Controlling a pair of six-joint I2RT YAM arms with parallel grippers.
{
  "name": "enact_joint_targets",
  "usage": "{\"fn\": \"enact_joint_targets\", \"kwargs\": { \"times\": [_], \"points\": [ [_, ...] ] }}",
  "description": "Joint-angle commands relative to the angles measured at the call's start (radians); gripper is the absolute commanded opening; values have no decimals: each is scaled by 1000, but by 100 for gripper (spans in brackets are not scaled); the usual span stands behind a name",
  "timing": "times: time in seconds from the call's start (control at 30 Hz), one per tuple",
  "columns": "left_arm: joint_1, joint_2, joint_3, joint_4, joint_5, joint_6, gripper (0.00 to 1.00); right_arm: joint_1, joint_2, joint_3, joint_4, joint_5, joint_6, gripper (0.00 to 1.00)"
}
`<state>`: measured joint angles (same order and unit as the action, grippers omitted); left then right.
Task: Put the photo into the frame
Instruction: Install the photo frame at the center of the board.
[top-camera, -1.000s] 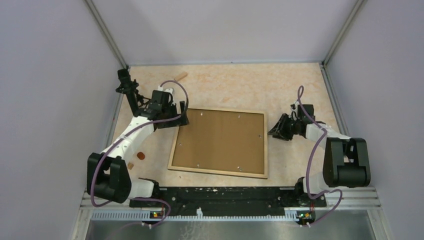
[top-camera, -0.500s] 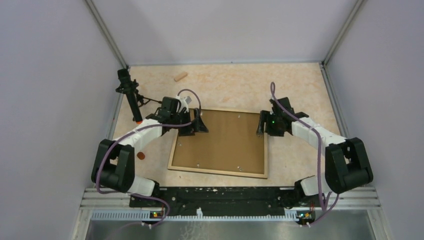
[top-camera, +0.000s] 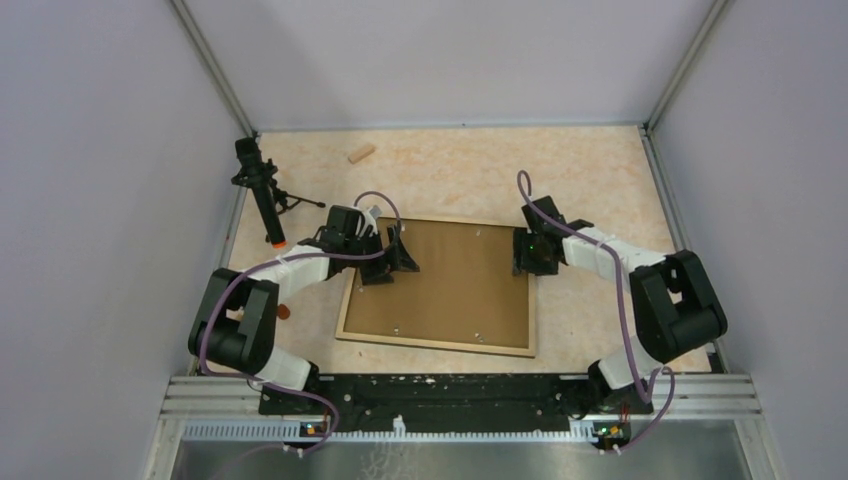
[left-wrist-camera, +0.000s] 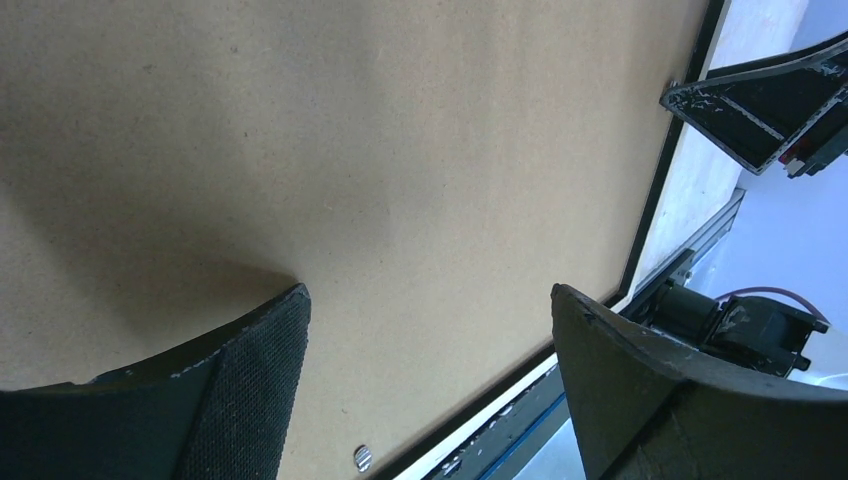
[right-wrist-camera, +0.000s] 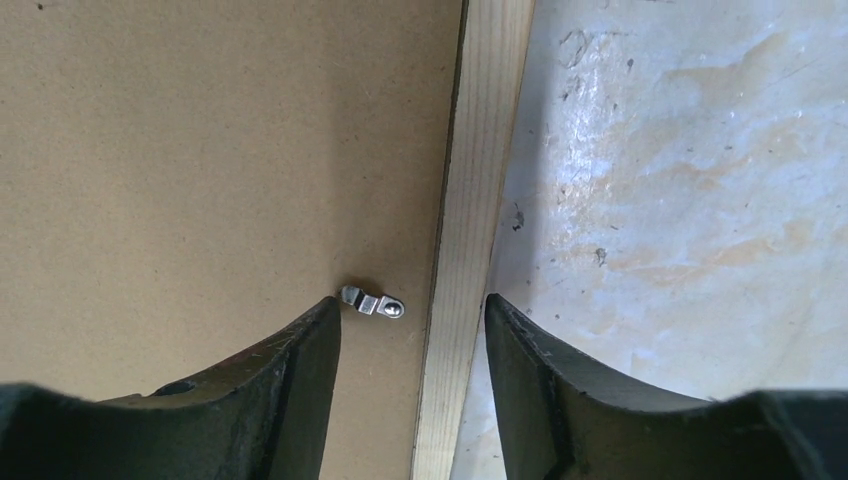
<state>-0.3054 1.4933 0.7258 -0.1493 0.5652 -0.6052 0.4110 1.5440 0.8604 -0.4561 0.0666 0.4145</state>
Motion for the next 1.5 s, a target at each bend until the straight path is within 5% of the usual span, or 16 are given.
{"fn": "enact_joint_targets", "kwargs": {
  "times": [0.0, 0.27, 0.47, 0.87, 0.97, 1.17, 1.3, 1.47],
  "points": [
    [2, 0, -13, 72, 11, -13, 93, 11, 33, 31, 44, 63, 14, 52],
    [2, -19, -29, 68, 8, -1, 93, 11, 60, -20, 53, 154, 101, 34],
    [2, -21, -50, 89, 10, -15, 93, 9, 25, -69, 70, 213, 242, 1],
    [2, -80, -106, 114, 17, -49, 93, 9, -207, -292, 206, 160, 629, 0],
    [2, -99, -106, 114, 17, -49, 93, 9, -255, -335, 291, 159, 608, 1],
    [2, -187, -36, 16, 17, 47, 98, 9, -323, -195, 262, 217, 179, 82],
    [2, -235, 10, -37, -9, 98, 98, 10, -279, -74, 223, 159, -60, 98],
    [2, -254, 45, -101, -65, 132, 98, 14, -64, 203, 50, 16, -187, 99]
  ]
}}
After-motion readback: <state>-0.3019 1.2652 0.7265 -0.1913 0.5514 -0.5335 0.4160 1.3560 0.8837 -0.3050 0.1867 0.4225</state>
